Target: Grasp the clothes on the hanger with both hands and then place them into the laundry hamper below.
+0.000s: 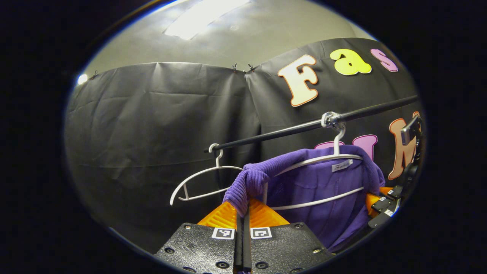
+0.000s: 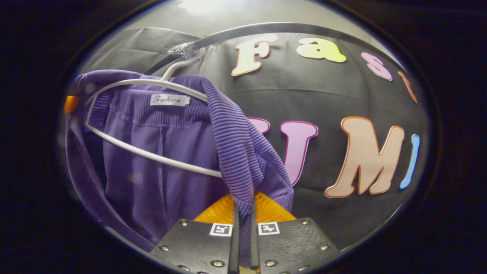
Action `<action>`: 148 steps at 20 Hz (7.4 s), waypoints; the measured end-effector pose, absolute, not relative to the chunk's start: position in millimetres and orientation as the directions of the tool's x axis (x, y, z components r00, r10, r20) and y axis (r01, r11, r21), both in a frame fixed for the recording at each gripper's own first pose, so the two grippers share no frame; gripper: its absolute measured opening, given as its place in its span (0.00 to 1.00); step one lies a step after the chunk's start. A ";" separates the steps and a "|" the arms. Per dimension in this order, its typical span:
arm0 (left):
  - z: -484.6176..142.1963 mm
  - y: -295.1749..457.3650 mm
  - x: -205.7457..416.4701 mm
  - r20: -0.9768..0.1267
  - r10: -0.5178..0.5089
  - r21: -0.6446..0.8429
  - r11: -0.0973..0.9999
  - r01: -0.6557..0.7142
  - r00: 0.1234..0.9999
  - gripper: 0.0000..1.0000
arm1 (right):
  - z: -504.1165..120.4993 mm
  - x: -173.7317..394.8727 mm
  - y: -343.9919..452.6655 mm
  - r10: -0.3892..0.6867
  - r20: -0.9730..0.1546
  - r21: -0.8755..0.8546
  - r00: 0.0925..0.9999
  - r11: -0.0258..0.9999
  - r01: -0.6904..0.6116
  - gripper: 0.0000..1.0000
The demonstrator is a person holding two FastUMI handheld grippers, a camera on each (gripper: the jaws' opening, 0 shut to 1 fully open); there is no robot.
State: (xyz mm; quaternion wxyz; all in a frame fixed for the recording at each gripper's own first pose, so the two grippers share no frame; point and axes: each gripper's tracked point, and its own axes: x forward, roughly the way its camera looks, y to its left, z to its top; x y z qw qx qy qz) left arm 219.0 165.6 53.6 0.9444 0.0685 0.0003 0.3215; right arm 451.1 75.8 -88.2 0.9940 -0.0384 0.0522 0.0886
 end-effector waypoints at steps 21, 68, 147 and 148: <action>21.0 250.9 237.1 0.035 0.649 0.147 0.749 -0.646 0.760 0.01 | -1.7 481.7 18.3 0.032 0.104 -0.131 0.994 0.991 -0.018 0.01; -90.1 86.7 309.8 -0.104 0.215 0.167 0.966 -0.196 0.971 0.01 | -118.6 431.2 -13.9 0.009 -0.131 -0.165 0.991 0.986 -0.031 0.01; -278.0 -45.5 262.6 -0.720 -0.106 -0.169 0.985 -0.025 0.686 0.98 | -318.3 294.2 -0.8 0.180 -0.777 0.094 0.603 0.981 -0.172 0.78; -276.1 -44.7 260.9 -0.717 -0.103 -0.165 0.986 -0.025 0.689 0.97 | -316.8 290.8 -2.3 0.175 -0.775 0.091 0.608 0.982 -0.167 0.86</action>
